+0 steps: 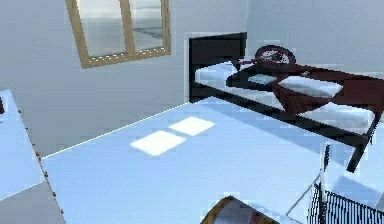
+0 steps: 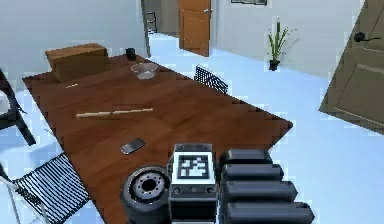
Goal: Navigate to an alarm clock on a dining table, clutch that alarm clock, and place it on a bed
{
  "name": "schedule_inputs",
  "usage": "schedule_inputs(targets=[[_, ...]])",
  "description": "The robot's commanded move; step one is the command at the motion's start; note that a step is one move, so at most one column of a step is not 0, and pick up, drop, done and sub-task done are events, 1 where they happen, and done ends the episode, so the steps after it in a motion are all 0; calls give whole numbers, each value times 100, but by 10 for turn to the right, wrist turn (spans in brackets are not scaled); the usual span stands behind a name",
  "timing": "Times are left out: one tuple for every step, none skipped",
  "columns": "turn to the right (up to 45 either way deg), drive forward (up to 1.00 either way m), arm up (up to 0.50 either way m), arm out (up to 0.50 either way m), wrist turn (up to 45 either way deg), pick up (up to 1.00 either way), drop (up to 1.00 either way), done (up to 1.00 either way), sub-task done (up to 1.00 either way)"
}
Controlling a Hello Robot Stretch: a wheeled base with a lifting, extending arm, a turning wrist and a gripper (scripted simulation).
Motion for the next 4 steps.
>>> schedule_inputs(targets=[[30, 0, 0, 0, 0, 0, 0, 0, 0], [0, 15, 0, 0, 0, 0, 0, 0, 0], [60, 0, 0, 0, 0, 0, 0, 0, 0], [0, 100, 0, 0, 0, 0, 0, 0, 0]])
